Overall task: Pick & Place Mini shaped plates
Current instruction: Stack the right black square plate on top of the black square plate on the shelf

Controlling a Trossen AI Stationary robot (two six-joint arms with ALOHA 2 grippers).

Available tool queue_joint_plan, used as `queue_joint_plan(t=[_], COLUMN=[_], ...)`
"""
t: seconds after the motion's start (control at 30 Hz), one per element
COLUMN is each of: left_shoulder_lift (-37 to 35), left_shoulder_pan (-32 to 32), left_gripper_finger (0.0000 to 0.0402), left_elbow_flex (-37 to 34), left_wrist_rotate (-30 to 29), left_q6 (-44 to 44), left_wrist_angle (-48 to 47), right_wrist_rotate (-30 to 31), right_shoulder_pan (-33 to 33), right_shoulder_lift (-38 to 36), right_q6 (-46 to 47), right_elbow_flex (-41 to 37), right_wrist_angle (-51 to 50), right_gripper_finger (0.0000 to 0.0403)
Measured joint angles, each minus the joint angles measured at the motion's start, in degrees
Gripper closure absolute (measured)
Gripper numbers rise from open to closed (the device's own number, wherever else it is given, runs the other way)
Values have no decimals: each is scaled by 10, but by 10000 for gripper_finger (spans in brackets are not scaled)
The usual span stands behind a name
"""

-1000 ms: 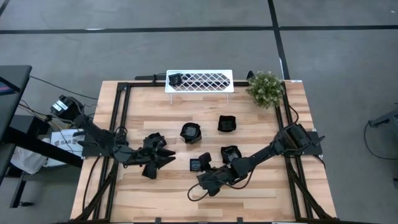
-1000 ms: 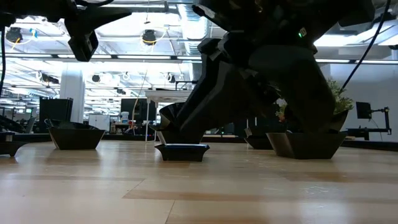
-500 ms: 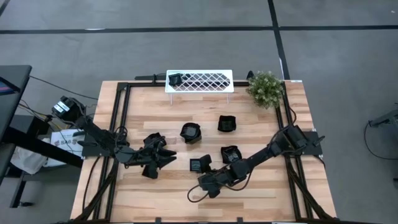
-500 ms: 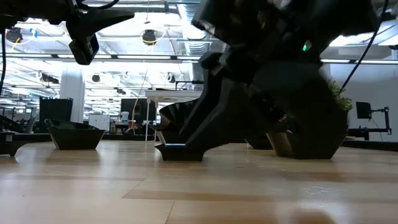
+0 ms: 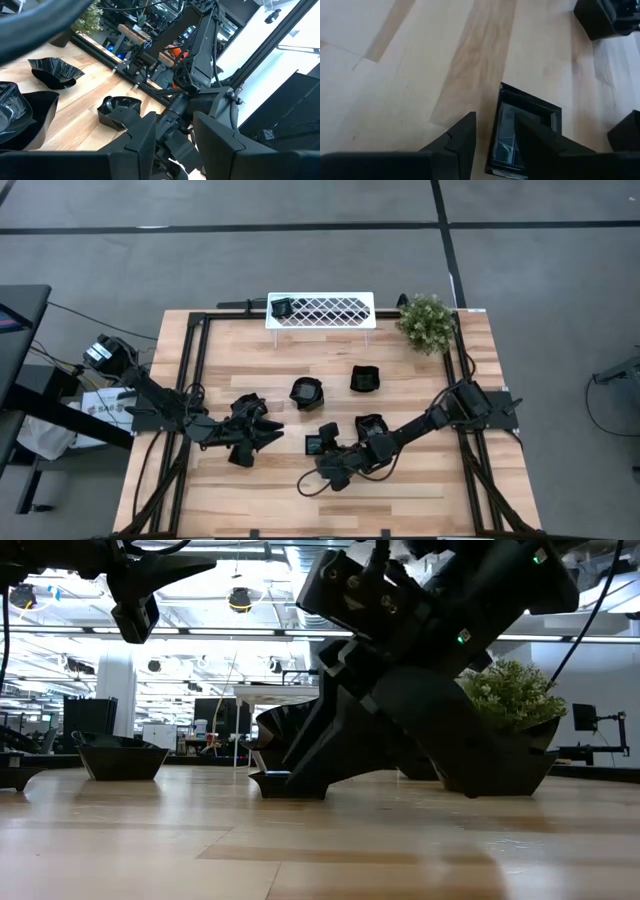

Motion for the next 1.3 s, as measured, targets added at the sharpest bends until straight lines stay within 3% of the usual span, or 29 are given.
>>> queue_joint_plan(t=[0.53, 1.03, 1.3], left_shoulder_lift=[0, 0, 0], left_shoulder_pan=[0, 0, -12], left_gripper_finger=[270, 270, 270], left_elbow_flex=[0, 0, 0], left_wrist_rotate=[0, 0, 0], left_q6=[0, 10, 46], left_wrist_angle=[0, -1, -5], right_wrist_rotate=[0, 20, 31], right_shoulder_pan=[0, 16, 55], right_shoulder_lift=[0, -4, -4], right_q6=[1, -24, -49], right_elbow_flex=[0, 4, 74], right_wrist_angle=[-6, -11, -96], right_gripper_finger=[396, 401, 402])
